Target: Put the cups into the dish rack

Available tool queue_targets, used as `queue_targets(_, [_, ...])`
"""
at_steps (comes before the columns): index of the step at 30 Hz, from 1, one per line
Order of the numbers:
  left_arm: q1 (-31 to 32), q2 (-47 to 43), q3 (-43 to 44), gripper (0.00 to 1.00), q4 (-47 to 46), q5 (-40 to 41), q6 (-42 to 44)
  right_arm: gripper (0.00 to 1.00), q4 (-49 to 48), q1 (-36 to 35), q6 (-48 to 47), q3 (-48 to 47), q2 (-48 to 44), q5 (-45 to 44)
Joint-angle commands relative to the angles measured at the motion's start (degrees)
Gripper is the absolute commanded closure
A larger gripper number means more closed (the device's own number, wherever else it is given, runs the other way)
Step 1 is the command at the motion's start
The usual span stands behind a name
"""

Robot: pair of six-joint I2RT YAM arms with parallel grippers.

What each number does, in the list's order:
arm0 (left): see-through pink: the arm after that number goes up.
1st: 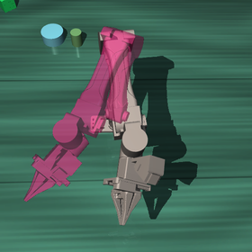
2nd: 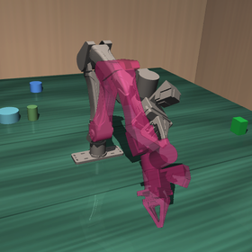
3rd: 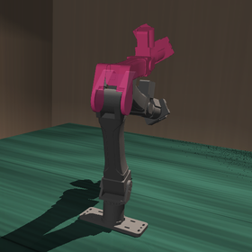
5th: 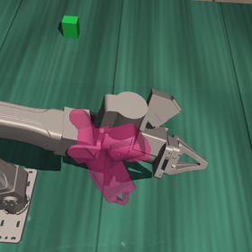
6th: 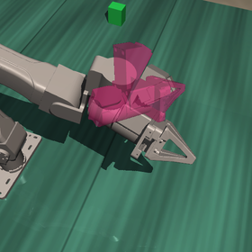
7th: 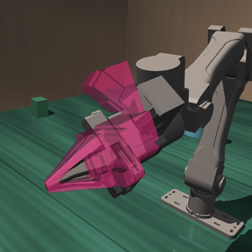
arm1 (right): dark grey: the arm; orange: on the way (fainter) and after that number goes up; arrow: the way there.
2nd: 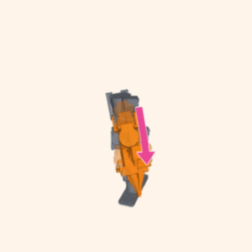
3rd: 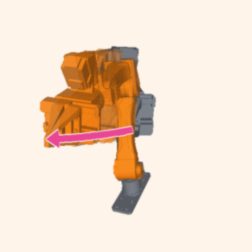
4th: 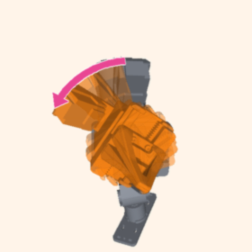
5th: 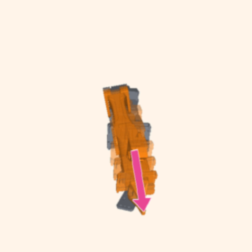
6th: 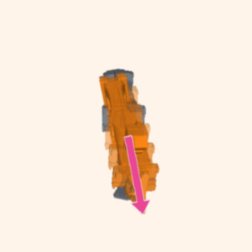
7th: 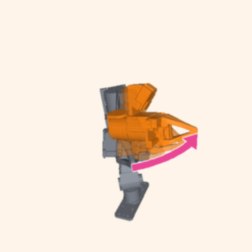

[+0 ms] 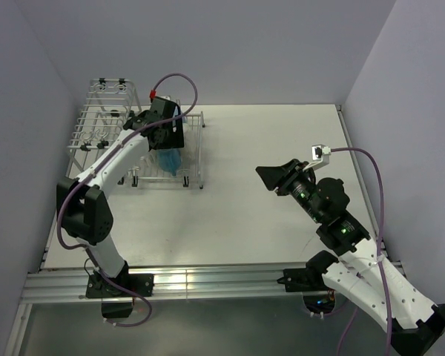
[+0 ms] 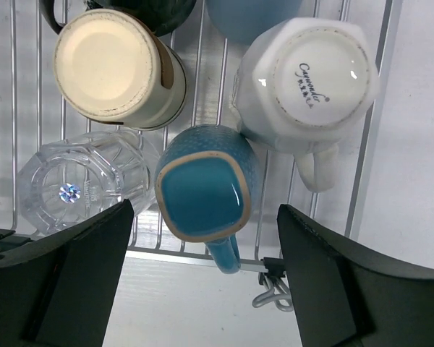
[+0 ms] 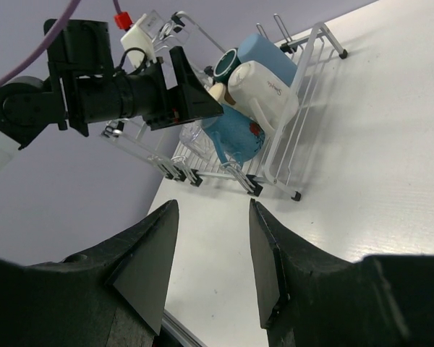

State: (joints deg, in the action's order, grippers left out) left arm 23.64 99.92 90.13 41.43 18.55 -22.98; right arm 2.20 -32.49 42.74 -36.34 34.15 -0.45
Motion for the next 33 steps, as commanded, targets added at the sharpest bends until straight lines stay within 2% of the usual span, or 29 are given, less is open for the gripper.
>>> queue_targets(1, [0.35,-3.41,3.03,0.12,-0.03,0.61,-0.31,0.49,-1.32,-0.12,-0.2,-2.25,-0.14,0.18])
queue_targets(10, [4.83,-11.75,6.11,0.1,1.73,1.06,-0.4,0.48,-0.44,-0.12,-0.9,-2.33,-0.49,-0.25])
queue_targets(11, [5.45,-14.03,5.77,0.08,1.29,0.88,-0.57,0.48,0.52,-0.12,-1.17,-2.6,-0.66,-0.78])
queue_targets(12, [6.85,-15.18,5.59,0.01,1.02,0.53,-0.57,0.48,1.05,-0.12,-1.6,-2.86,-0.75,-1.22])
queue_targets(16, [10.54,-22.37,2.61,0.01,-1.95,-1.92,-0.57,0.46,4.3,-0.12,-3.1,-4.44,-2.5,-2.62])
queue_targets(20, [13.1,-28.89,-1.7,0.01,-5.56,-6.66,-0.92,0.32,7.29,-0.12,-4.42,-6.02,-5.75,-5.17])
queue_targets(22, [13.8,-30.74,-3.11,0.01,-6.18,-8.26,-0.92,0.18,9.13,-0.2,-5.38,-6.72,-6.9,-7.45])
queue_targets(23, [13.98,-31.97,-3.29,0.01,-6.19,-8.52,-1.01,0.06,9.84,-0.12,-5.65,-7.6,-7.95,-8.33])
queue_targets(24, [14.5,-32.5,-3.47,0.01,-6.19,-8.44,-0.84,0.0,11.32,-0.12,-6.17,-8.04,-8.31,-9.21])
queue_targets(33, [15.12,-36.2,-6.1,0.01,-8.21,-9.58,-0.84,0.0,16.0,-0.2,-8.2,-10.77,-12.09,-15.54])
